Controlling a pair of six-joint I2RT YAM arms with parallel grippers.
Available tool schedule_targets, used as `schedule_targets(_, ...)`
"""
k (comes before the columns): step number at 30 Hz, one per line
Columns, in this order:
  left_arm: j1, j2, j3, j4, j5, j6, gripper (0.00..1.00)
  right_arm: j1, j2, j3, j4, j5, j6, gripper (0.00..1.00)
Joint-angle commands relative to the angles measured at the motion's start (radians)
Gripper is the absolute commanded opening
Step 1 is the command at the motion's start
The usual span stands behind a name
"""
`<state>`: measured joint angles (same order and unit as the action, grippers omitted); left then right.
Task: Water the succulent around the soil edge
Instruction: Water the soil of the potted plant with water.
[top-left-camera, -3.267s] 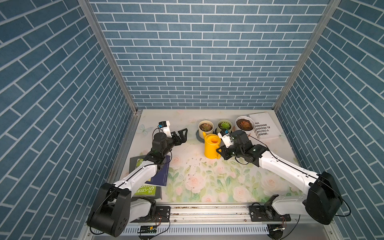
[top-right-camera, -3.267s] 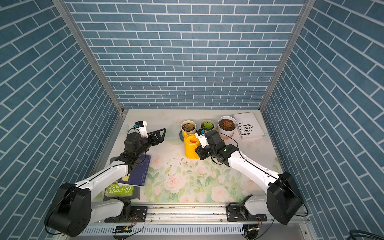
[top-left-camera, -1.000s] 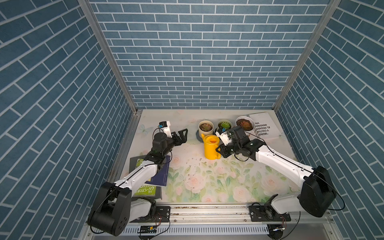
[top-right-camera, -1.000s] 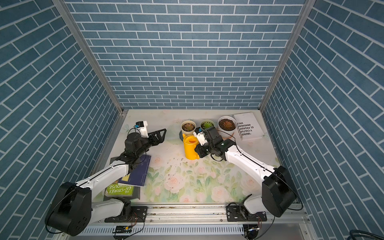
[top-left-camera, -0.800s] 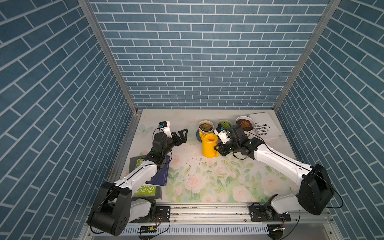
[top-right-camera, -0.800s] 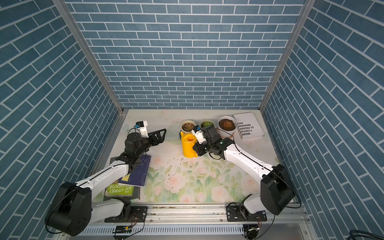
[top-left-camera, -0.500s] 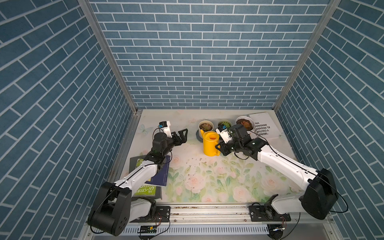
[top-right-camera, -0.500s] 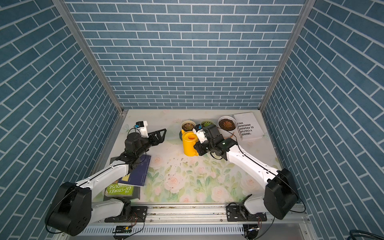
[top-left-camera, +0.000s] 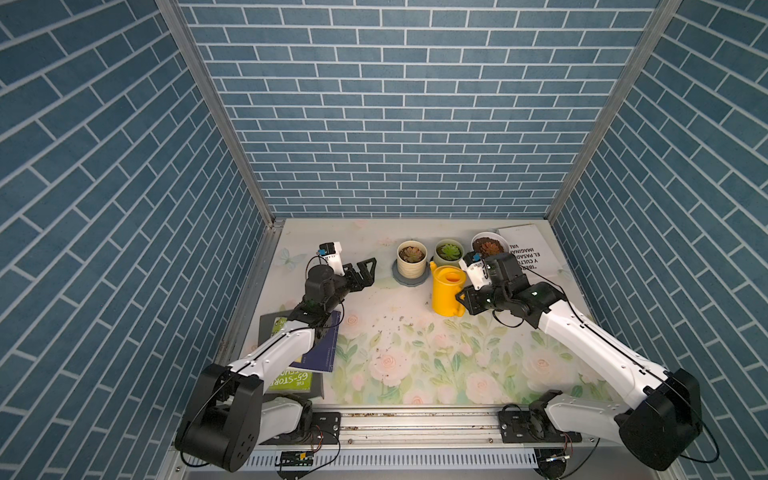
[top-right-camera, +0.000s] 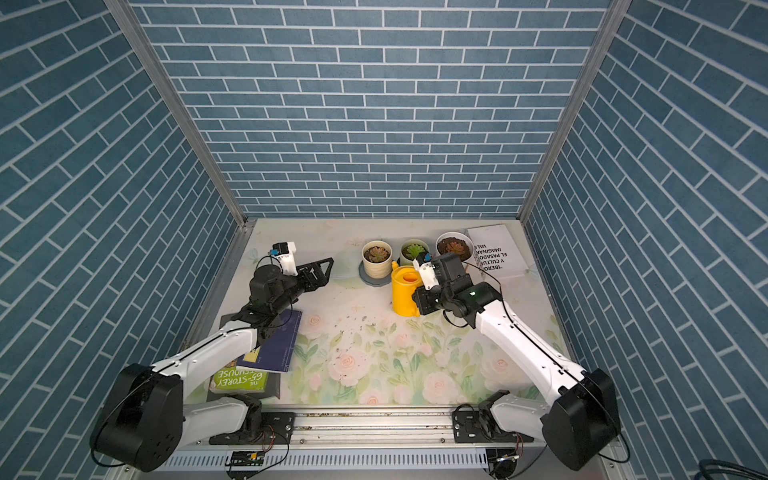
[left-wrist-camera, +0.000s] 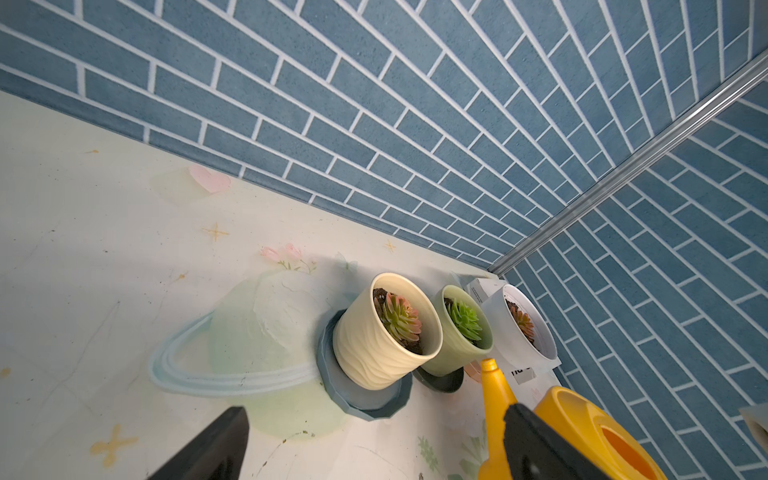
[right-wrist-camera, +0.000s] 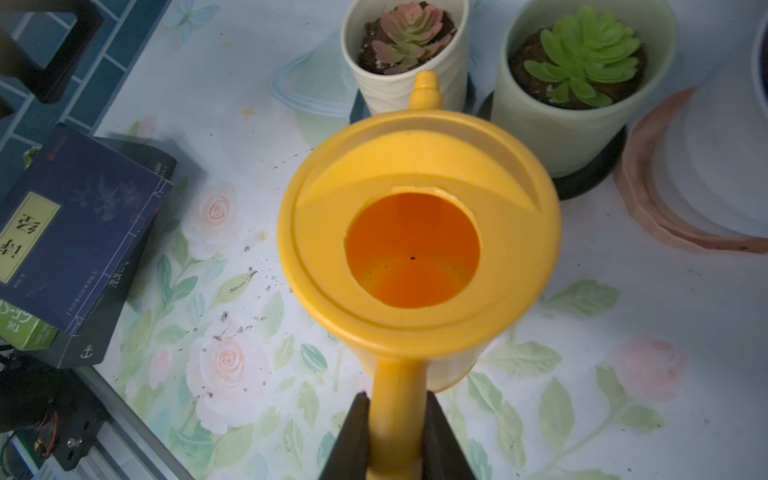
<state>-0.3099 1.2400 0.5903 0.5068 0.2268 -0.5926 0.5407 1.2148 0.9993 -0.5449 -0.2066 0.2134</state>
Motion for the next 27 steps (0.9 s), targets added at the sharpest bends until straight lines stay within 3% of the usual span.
schedule_targets(1, -0.005, 0.002, -0.013, 0.007, 0.001, 0.023, 1.00, -0.040, -0.026, 0.013, -0.006, -0.022, 0.031, 0.00)
schedule_targets(27, -0.005, 0.017, -0.023, 0.025, 0.009, 0.024, 1.00, -0.130, 0.091, 0.080, -0.003, -0.155, 0.023, 0.00)
